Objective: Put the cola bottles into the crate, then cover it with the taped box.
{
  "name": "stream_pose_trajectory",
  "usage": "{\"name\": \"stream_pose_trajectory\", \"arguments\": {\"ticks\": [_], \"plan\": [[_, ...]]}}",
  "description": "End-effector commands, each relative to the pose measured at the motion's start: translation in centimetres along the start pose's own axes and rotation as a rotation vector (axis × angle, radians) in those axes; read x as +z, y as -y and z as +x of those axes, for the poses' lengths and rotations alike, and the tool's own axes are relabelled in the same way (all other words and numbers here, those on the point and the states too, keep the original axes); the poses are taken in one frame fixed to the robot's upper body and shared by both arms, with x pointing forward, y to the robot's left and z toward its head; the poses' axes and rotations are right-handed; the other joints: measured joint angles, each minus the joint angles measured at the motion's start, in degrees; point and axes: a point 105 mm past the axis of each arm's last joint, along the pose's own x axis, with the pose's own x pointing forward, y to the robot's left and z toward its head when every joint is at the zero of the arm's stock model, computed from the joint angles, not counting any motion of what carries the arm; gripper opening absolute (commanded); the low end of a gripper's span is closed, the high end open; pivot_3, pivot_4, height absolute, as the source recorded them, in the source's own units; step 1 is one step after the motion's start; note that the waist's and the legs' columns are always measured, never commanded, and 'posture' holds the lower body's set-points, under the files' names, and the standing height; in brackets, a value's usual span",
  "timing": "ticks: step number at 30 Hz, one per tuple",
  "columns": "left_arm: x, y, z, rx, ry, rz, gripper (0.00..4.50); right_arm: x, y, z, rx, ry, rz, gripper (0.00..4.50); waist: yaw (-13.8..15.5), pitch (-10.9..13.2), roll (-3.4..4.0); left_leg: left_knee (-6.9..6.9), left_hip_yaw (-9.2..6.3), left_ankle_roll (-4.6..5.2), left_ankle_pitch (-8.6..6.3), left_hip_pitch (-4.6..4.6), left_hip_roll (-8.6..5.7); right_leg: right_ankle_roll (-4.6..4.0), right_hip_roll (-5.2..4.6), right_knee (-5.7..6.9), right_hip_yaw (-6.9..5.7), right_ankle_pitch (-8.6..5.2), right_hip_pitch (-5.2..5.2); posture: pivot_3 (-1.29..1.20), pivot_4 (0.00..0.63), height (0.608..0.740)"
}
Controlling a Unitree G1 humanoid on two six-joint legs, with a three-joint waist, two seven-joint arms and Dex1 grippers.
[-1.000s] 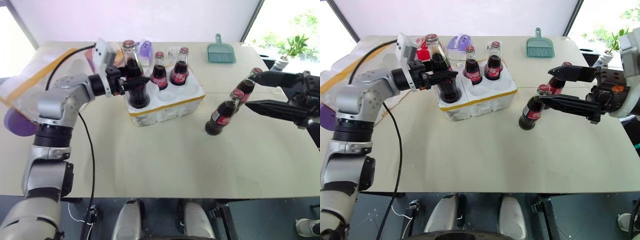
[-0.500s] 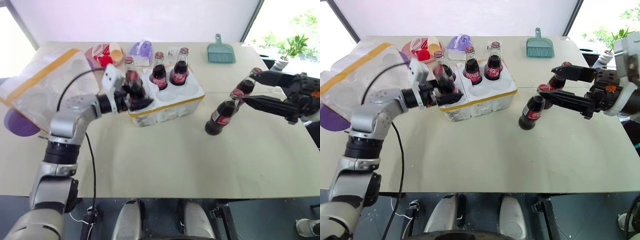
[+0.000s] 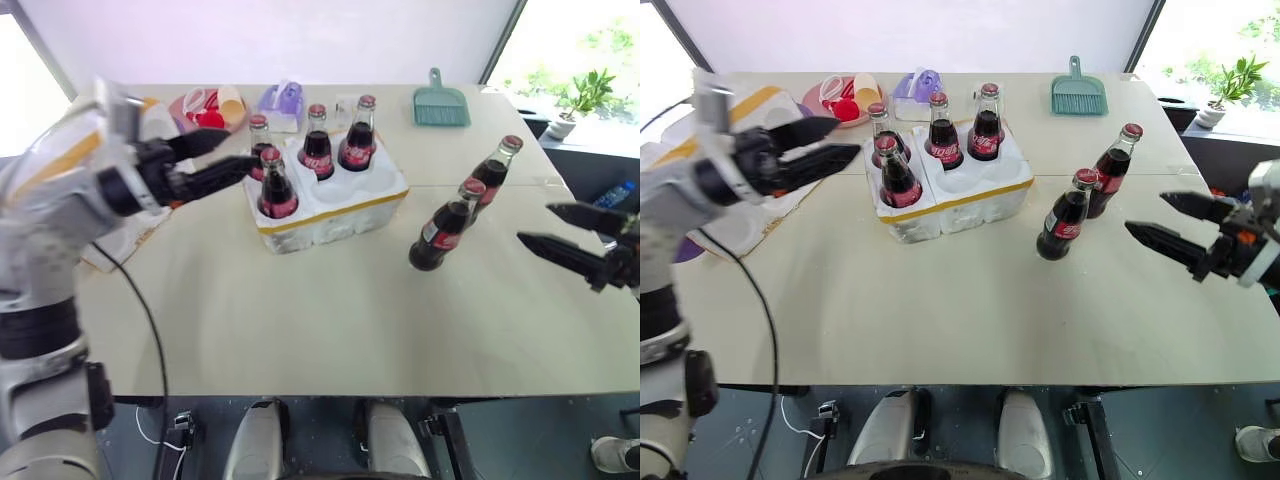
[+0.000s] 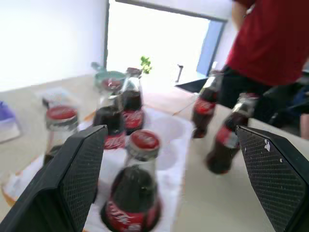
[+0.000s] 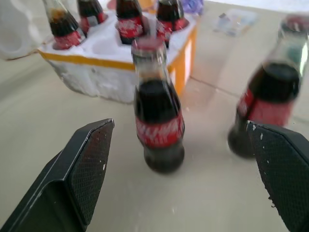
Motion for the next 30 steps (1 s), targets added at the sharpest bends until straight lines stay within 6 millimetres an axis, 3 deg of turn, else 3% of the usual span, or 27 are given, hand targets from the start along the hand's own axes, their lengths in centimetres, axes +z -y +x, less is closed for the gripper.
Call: {"name": "stream_pose_trajectory", "arguments": {"ticks": [1, 5, 10, 27, 30], "plan": [[-1.5, 4.1, -0.6, -0.146, -0.128, -0.002, 4.44, 0.1, -0.8, 0.4, -0.062, 0.078, -0.025, 4.50, -0.1, 0.0, 0.01, 0.00, 0.00, 0.00, 0.00, 0.03, 0.02, 0.00, 0.01, 0.00, 0.00, 0.00, 0.02, 0.00, 0.150, 0.736], [-4.8, 5.0, 0.0, -0.150, -0.234, -0.009, 4.44, -1.6, -1.4, 2.9, -0.112, 0.133, 0.004, 4.50, 0.2, 0.0, -0.01, 0.04, 0.01, -0.02, 0.00, 0.02, 0.00, -0.25, 0.00, -0.05, 0.05, -0.13, 0.03, 0.00, 0.150, 0.736], [-6.7, 5.0, 1.3, -0.128, -0.235, -0.005, 4.44, -3.6, -1.9, 5.0, -0.104, 0.134, 0.011, 4.50, 0.3, 0.0, 0.00, 0.05, 0.00, -0.02, 0.00, -0.05, -0.04, -0.27, -0.01, -0.08, 0.05, -0.14, 0.02, 0.00, 0.150, 0.736], [-7.0, 4.7, 2.8, -0.128, -0.188, 0.017, 4.44, -4.4, -1.1, 11.4, 0.030, 0.158, 0.057, 4.50, 0.1, 0.0, 0.01, 0.01, 0.00, -0.01, 0.00, -0.05, -0.03, -0.20, 0.01, -0.04, 0.03, -0.10, -0.03, 0.00, 0.150, 0.736], [-7.0, 4.6, 2.8, -0.121, -0.184, 0.024, 4.50, -4.3, -1.2, 11.9, 0.049, 0.166, 0.061, 3.66, 0.2, 0.0, 0.02, 0.01, 0.00, -0.01, 0.00, -0.05, -0.03, -0.06, 0.01, -0.04, 0.03, -0.02, -0.04, 0.00, 0.150, 0.736]]}}
